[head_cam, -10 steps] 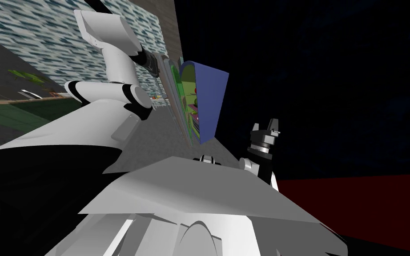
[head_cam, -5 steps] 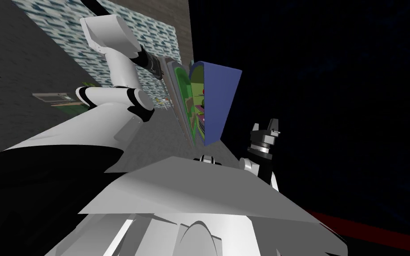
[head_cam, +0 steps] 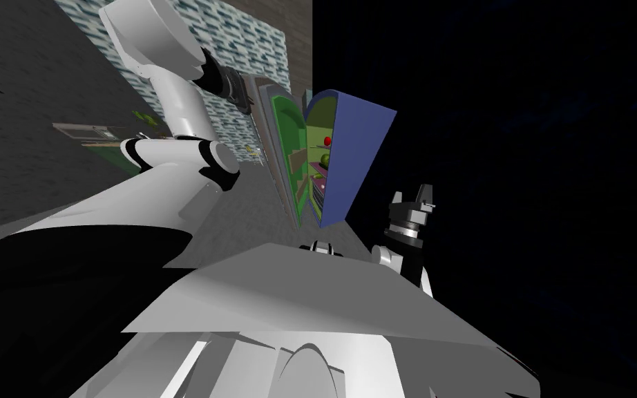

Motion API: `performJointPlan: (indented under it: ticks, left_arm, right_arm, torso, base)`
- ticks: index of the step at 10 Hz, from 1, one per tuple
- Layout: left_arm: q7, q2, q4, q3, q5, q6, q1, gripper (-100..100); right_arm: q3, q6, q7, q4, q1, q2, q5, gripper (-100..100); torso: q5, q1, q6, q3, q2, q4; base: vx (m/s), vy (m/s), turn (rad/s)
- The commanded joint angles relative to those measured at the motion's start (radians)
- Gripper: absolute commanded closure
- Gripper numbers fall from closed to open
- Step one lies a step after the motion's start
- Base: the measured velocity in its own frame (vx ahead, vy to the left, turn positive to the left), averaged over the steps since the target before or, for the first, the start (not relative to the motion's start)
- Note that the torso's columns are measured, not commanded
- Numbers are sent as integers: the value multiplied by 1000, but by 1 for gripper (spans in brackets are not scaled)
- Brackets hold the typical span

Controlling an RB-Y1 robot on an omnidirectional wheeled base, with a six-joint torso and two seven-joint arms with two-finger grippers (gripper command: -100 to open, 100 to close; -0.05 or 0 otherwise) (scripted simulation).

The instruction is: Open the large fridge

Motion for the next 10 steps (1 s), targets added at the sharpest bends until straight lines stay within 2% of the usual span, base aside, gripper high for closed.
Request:
performJointPlan:
  ticks: [1,2,3,4,5,6,7,8,9,10]
  left_arm:
    - [-7,-9,25,-6,8,-38,-42,100]
    - [-30,-20,20,-17,13,-6,-13,100]
    - [-58,-34,15,-29,25,0,-10,100]
    - [-58,-34,15,-29,25,0,-10,100]
    - [-58,-34,15,-29,25,0,-10,100]
    - [-111,-63,4,-51,49,12,-4,100]
    - [-115,-63,4,-51,49,12,-4,100]
    - [-143,-77,-1,-62,61,18,-1,100]
    - [-143,-77,-1,-62,61,18,-1,100]
    - [-171,-91,-6,-74,73,24,3,100]
  right_arm:
    - [0,0,0,0,0,0,0,0]
    - [0,0,0,0,0,0,0,0]
    - [0,0,0,0,0,0,0,0]
    - [0,0,0,0,0,0,0,0]
    - [0,0,0,0,0,0,0,0]
    - [0,0,0,0,0,0,0,0]
    - [0,0,0,0,0,-1,0,0]
    - [0,0,0,0,0,0,0,0]
    - [0,0,0,0,0,0,0,0]
    - [0,0,0,0,0,0,0,0]
  torso:
    - [2,5,-2,0,0,1]
    - [2,8,-2,0,0,2]
    - [7,18,-5,2,2,0]
    - [13,29,-5,1,1,-2]
    - [16,29,-12,2,1,-2]
    - [17,24,-15,4,2,-2]
    - [17,28,-10,2,0,-5]
    - [19,28,-14,2,0,-6]
    - [19,27,-14,3,0,-7]
    - [20,26,-16,4,0,-7]
  base:
    - [-8,-39,3]
    - [-56,84,34]
    - [-96,234,-106]
    - [-104,218,-111]
    - [-50,108,-31]
    - [-38,233,-109]
    - [-78,243,-107]
    - [-80,200,-114]
    - [-58,158,-69]
    - [-62,154,-73]
